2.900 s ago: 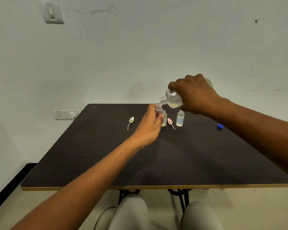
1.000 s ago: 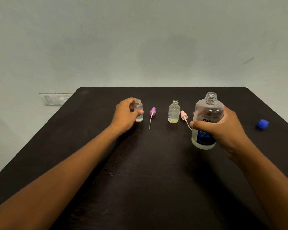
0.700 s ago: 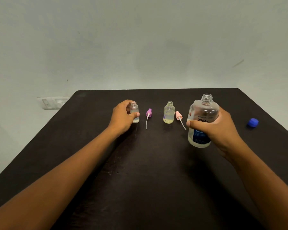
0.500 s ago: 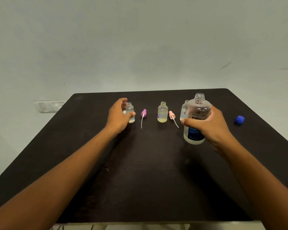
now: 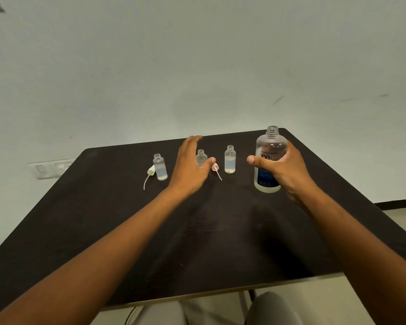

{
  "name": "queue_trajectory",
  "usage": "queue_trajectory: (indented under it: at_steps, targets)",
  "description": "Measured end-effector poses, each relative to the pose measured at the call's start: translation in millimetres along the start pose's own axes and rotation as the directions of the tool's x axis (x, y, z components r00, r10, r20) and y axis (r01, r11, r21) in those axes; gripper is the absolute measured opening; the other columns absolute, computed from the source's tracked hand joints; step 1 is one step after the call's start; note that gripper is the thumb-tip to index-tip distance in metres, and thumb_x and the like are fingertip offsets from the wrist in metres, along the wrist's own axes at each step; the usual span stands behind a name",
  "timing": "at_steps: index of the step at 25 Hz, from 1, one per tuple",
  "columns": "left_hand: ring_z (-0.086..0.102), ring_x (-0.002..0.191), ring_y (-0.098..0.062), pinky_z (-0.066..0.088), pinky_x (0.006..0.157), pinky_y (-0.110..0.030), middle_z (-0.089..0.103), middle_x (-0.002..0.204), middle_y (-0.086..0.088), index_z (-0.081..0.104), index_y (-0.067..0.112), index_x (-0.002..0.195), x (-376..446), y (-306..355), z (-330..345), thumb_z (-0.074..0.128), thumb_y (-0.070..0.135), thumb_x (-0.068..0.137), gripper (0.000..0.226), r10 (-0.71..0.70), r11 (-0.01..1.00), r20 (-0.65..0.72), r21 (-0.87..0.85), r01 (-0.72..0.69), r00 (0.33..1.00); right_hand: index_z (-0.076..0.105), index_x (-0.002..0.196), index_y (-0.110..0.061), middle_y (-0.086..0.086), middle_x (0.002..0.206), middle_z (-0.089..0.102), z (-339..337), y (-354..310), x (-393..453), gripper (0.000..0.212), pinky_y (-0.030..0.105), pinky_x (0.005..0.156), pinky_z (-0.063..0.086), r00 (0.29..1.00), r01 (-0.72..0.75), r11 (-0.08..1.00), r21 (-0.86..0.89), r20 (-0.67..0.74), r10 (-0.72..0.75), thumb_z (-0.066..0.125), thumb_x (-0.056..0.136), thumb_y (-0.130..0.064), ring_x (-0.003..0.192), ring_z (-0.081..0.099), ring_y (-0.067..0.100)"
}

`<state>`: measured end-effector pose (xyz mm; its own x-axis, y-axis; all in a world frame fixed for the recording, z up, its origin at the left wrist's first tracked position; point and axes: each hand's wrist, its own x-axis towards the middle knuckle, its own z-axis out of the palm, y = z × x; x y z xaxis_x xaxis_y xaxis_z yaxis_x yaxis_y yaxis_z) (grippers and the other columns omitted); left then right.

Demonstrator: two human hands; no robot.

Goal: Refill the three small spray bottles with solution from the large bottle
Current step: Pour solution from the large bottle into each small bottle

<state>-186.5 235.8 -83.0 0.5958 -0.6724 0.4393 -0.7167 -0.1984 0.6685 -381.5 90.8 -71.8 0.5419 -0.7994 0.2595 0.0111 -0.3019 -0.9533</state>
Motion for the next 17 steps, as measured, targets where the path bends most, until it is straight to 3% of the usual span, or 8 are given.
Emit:
queue_trajectory:
  at_steps: [3,7,11,15,17]
  targets:
    - [0.037,0.146,-0.019,0.033,0.121,-0.041,0.037,0.159,-0.001,0.039,0.018,0.153,6.1,16.3,16.5,0.070,0.031,0.095,0.067,0.026,1.000,0.013,-0.007,-0.026,1.000,0.056,0.133,-0.024,-0.002,0.124,0.067,-18.3,7.0,14.2,0.075,0.037,0.098,0.054,1.000,0.017,1.000,0.013,-0.026,-0.017,0.093,0.069,-0.035,0.114,0.066,0.016]
    - [0.033,0.150,-0.017,0.028,0.118,-0.029,0.035,0.162,0.000,0.037,0.018,0.154,18.0,22.2,34.6,0.069,0.031,0.096,0.068,0.035,0.999,0.046,0.004,-0.035,0.998,0.053,0.135,-0.025,-0.002,0.127,0.065,-29.7,21.7,44.0,0.072,0.037,0.098,0.053,0.999,0.003,1.000,0.002,-0.054,-0.003,0.090,0.073,-0.029,0.115,0.064,0.015]
    - [0.032,0.150,-0.017,0.030,0.123,-0.038,0.035,0.162,0.000,0.037,0.018,0.155,28.3,16.0,47.2,0.069,0.031,0.096,0.068,0.041,0.999,0.054,0.007,-0.041,0.998,0.054,0.132,-0.023,-0.004,0.122,0.066,-23.8,35.3,73.7,0.070,0.035,0.095,0.054,0.998,0.006,1.000,-0.020,-0.062,-0.008,0.090,0.072,-0.025,0.111,0.065,0.013]
    - [0.035,0.147,-0.015,0.028,0.114,-0.023,0.038,0.160,0.001,0.039,0.019,0.154,36.6,8.1,50.5,0.069,0.030,0.096,0.066,0.055,0.998,0.036,0.018,-0.056,0.998,0.057,0.129,-0.020,-0.003,0.121,0.067,-15.2,51.4,100.1,0.072,0.033,0.094,0.056,0.996,0.009,0.998,-0.066,-0.086,-0.015,0.094,0.068,-0.029,0.110,0.066,0.014]
    - [0.035,0.147,-0.015,0.027,0.114,-0.023,0.038,0.160,0.002,0.038,0.020,0.154,42.5,2.5,52.4,0.069,0.031,0.096,0.066,0.056,0.998,0.036,0.031,-0.057,0.998,0.055,0.130,-0.019,-0.003,0.123,0.065,-10.8,60.3,110.8,0.075,0.035,0.096,0.056,0.993,0.003,0.997,-0.082,-0.117,-0.012,0.095,0.067,-0.030,0.112,0.064,0.015]
